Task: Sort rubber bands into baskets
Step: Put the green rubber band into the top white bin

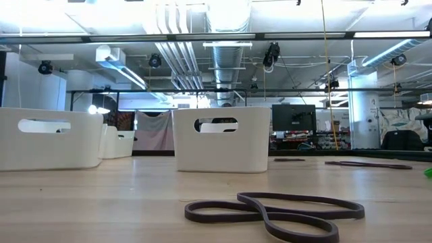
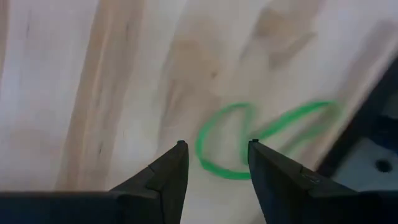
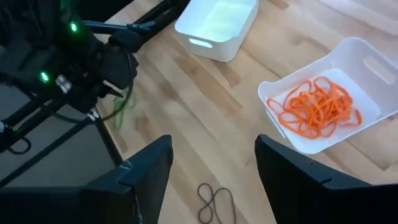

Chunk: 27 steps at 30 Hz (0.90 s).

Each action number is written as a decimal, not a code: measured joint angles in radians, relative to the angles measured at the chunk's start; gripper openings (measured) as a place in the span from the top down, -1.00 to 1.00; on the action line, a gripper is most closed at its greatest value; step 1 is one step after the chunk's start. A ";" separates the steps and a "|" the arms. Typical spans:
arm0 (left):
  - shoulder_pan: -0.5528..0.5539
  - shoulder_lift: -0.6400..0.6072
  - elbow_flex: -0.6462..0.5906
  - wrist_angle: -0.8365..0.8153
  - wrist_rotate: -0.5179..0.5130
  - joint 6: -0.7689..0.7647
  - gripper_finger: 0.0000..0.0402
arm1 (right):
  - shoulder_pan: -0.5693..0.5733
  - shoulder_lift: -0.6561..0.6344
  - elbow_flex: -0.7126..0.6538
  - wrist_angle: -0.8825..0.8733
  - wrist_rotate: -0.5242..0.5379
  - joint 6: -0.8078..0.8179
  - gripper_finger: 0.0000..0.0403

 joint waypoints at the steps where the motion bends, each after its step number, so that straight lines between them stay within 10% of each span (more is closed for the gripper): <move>1: 0.000 0.014 0.000 -0.007 0.008 0.000 0.25 | 0.000 0.006 0.000 0.001 0.000 0.015 -0.10; 14: 0.000 0.161 0.006 -0.033 0.044 0.018 0.36 | 0.000 0.011 0.000 0.024 -0.008 0.012 -0.10; 27: 0.016 0.162 0.003 0.009 0.079 -0.064 0.96 | 0.000 0.006 0.000 0.022 -0.061 -0.143 -0.10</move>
